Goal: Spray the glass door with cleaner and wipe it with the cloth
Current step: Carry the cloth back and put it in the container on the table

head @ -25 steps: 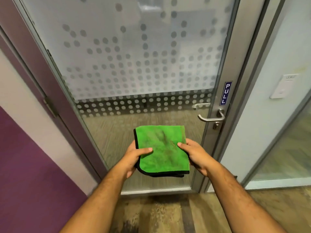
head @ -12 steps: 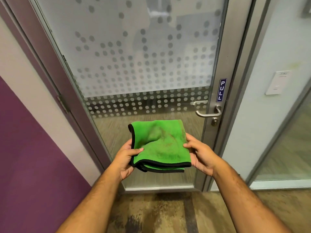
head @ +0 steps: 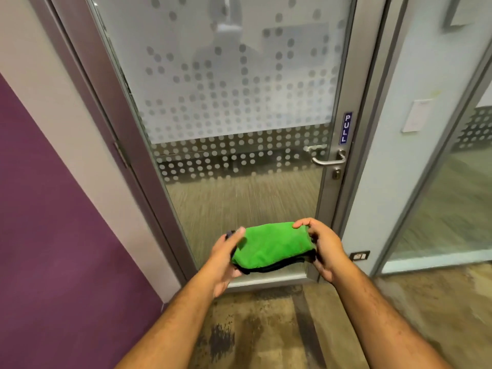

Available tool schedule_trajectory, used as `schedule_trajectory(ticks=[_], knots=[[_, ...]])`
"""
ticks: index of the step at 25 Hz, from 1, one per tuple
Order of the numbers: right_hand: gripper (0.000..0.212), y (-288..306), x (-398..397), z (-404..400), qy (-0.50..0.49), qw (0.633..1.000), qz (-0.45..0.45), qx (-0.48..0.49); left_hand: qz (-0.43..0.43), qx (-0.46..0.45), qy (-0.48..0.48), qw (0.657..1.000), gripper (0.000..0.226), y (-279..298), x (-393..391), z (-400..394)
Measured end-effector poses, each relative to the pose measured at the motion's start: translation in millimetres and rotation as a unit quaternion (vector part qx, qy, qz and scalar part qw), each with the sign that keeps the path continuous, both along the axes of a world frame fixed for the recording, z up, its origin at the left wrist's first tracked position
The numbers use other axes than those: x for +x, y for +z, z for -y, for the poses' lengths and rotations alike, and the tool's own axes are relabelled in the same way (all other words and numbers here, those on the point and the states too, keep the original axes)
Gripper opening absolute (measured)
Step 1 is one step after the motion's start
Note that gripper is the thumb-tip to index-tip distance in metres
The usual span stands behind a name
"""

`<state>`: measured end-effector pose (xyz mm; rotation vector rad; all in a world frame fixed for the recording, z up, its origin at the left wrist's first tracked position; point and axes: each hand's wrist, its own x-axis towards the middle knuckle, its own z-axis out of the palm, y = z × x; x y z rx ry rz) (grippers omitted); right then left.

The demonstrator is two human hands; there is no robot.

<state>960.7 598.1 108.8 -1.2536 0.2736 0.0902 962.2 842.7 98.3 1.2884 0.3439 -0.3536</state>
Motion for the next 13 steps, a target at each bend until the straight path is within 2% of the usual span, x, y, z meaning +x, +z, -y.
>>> schedule_trajectory(ticks=[2,4,6,9,13], knots=[[0.031,-8.6,-38.8,-8.2,-0.042,0.999,-0.004,0.03,0.047,0.049,0.009,0.998,0.047,-14.3,-24.0,-2.6],[0.038,-26.7,-84.6,-6.9,-0.066,0.997,-0.001,0.041,0.087,0.045,0.008,0.995,0.056,-24.8,-47.1,0.1],[0.046,-47.6,-135.6,2.7,-0.061,0.997,-0.032,0.035,0.106,0.04,-0.037,0.993,0.055,-33.0,-68.8,12.5],[0.045,-64.7,-207.6,24.8,-0.068,0.995,-0.074,-0.018,0.106,0.037,-0.106,0.988,0.053,-46.4,-103.5,45.1],[0.032,-69.2,-282.6,59.7,-0.203,0.976,-0.063,-0.046,0.108,0.046,-0.179,0.977,0.049,-50.9,-149.0,104.9]])
